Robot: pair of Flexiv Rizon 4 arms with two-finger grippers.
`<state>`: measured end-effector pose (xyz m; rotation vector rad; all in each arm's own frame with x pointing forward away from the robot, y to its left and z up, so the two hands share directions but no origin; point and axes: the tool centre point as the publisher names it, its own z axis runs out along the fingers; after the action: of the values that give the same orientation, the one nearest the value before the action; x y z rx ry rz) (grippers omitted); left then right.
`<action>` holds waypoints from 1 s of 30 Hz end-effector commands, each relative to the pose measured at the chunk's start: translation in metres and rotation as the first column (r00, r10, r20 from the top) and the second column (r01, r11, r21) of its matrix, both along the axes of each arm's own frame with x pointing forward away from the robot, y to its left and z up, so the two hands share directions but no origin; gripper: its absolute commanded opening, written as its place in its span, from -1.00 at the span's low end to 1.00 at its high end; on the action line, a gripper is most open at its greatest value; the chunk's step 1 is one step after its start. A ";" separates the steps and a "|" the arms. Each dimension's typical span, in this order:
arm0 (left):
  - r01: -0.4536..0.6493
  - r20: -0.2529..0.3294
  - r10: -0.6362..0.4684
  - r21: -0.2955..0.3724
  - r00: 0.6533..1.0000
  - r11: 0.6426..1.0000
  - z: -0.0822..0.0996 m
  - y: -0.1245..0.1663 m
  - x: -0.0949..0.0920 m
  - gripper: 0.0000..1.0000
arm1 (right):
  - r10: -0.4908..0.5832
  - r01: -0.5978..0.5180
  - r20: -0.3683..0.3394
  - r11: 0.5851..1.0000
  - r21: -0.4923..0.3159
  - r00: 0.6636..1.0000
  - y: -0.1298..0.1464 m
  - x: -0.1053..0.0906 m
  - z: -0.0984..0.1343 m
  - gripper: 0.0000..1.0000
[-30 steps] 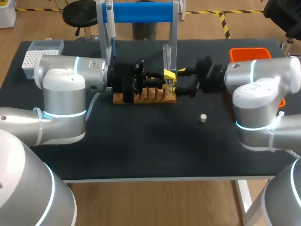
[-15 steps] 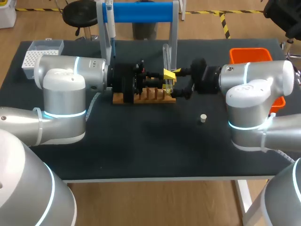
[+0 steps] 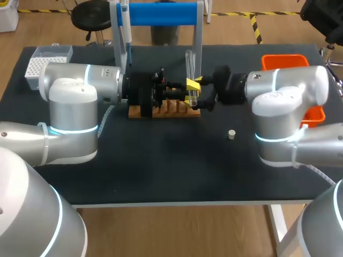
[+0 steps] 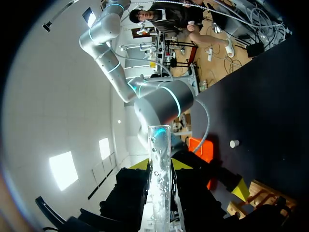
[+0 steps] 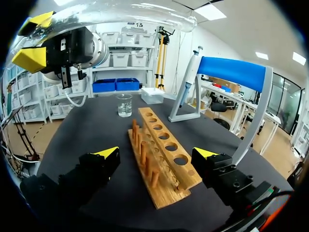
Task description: Invert the test tube, pick up the pipette, mount the tip to pipette, aspirate from beaker and dispense into the tube, eject the tip, return the pipette, and cap with the stopper.
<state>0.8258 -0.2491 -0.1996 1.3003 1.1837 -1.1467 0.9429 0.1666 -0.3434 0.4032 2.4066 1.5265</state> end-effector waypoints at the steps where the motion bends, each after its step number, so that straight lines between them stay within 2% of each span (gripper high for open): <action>1: 0.004 0.000 -0.004 0.002 1.000 1.000 0.001 0.001 0.001 -1.00 | 0.004 -0.004 -0.004 1.000 0.000 1.000 0.002 0.005 -0.003 1.00; 30: 0.004 0.000 -0.004 0.002 1.000 1.000 0.001 0.001 0.001 -1.00 | -0.002 0.002 -0.024 1.000 0.001 1.000 0.001 0.005 -0.007 1.00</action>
<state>0.8258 -0.2491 -0.1996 1.3002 1.1837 -1.1467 0.9511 0.1683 -0.3507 0.4229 2.4309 1.5306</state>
